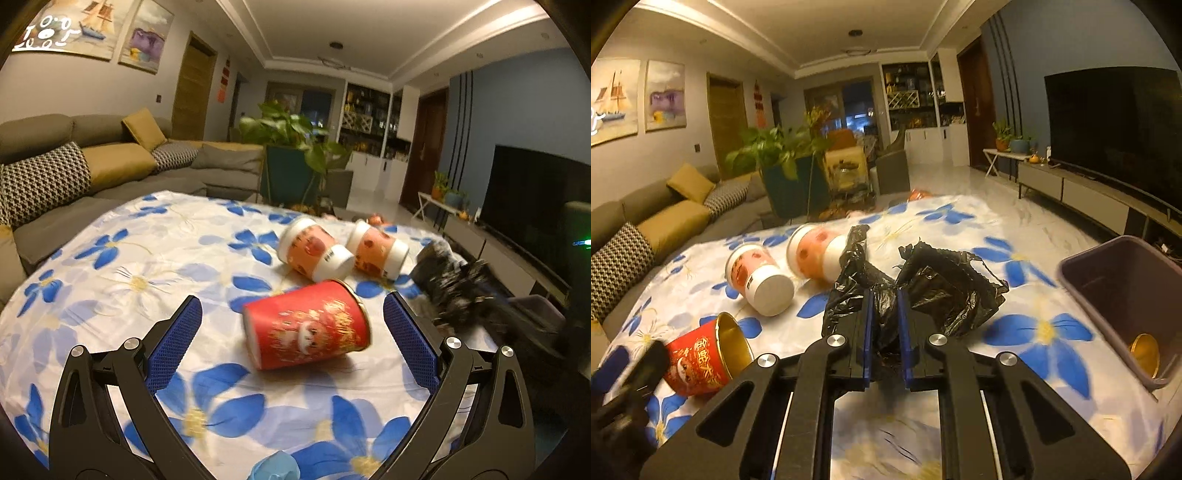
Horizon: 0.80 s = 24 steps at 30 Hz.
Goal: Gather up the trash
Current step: 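Hold the black bag up with the right tool while the left tool closes on the red cup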
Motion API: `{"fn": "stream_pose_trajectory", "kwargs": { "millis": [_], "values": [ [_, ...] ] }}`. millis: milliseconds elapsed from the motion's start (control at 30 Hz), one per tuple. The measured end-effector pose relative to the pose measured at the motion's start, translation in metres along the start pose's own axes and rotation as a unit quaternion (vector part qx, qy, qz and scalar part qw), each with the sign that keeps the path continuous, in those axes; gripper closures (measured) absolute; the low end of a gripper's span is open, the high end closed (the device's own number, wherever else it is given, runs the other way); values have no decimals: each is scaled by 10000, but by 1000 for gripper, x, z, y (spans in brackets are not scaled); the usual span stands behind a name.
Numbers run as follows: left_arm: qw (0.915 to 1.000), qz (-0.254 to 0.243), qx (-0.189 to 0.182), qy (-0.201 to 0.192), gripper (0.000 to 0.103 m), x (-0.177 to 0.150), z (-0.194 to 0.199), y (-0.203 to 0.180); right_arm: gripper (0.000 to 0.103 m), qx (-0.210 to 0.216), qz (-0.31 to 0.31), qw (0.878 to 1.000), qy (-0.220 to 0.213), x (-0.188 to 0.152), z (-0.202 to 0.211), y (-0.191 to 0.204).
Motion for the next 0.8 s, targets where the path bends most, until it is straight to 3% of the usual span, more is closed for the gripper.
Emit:
{"fn": "stream_pose_trajectory", "kwargs": {
  "millis": [467, 667, 800],
  "values": [
    [9967, 50, 375, 717, 6, -27, -39, -9, 90, 133, -153, 9996, -208, 11, 29, -25],
    [9957, 239, 392, 807, 20, -30, -39, -3, 90, 179, -191, 9995, -180, 9, 32, -24],
    [9956, 280, 354, 820, 20, -31, -38, -2, 90, 185, -193, 9995, -168, 8, 33, -24]
  ]
}}
Point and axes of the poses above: each gripper's, at about its wrist camera, not at the fingertips, and z roughly against the way its jaws point, y to its left, x to its top, the point moved 10 cm from there along -z, roughly the way its jaws point, and after that the axes turned 14 degrees about -y, right-handed, at the moved point
